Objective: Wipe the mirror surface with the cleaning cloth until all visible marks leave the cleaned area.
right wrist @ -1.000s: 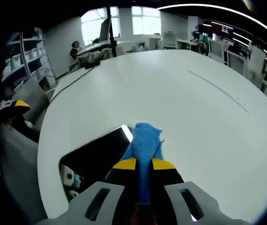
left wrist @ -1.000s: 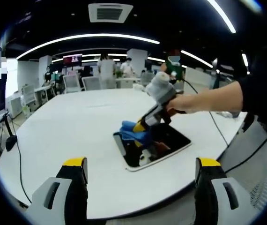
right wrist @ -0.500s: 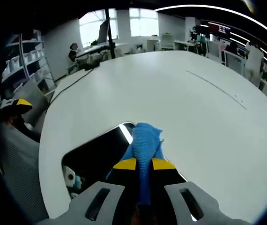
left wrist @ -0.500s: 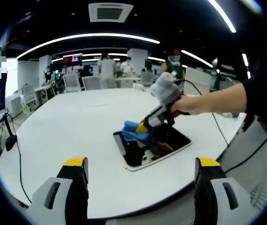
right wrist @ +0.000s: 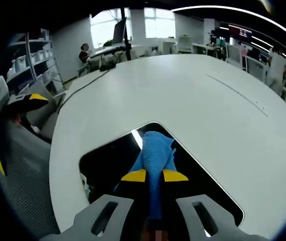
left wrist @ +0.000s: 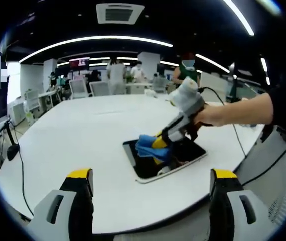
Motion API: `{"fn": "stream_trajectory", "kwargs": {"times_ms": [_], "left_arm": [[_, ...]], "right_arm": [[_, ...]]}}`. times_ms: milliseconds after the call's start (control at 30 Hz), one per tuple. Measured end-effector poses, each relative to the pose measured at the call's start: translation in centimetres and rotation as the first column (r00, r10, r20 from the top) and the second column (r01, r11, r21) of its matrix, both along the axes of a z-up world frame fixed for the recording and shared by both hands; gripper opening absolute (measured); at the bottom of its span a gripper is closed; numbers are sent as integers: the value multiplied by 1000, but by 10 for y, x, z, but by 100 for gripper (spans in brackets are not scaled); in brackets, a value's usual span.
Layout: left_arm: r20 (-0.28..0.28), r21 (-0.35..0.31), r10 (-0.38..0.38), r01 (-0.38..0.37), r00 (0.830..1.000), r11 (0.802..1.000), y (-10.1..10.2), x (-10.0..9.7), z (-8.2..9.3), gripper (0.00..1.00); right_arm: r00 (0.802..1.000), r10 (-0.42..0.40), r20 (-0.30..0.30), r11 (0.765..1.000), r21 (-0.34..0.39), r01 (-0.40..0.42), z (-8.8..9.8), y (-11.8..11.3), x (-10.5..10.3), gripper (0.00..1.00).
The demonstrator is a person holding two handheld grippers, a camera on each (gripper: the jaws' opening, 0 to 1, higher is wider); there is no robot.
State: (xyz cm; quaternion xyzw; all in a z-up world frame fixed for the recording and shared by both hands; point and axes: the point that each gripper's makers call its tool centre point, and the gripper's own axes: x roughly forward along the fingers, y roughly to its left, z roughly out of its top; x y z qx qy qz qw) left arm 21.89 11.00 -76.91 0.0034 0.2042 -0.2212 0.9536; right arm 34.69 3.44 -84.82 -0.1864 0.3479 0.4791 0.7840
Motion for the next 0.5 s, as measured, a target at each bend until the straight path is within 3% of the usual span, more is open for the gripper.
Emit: {"fn": "stream_trajectory", "kwargs": {"times_ms": [500], "left_arm": [[-5, 2, -3, 3, 1000, 1000, -1, 0, -1, 96]], "right_arm": [[997, 78, -9, 997, -17, -78, 0, -2, -31, 5]]}}
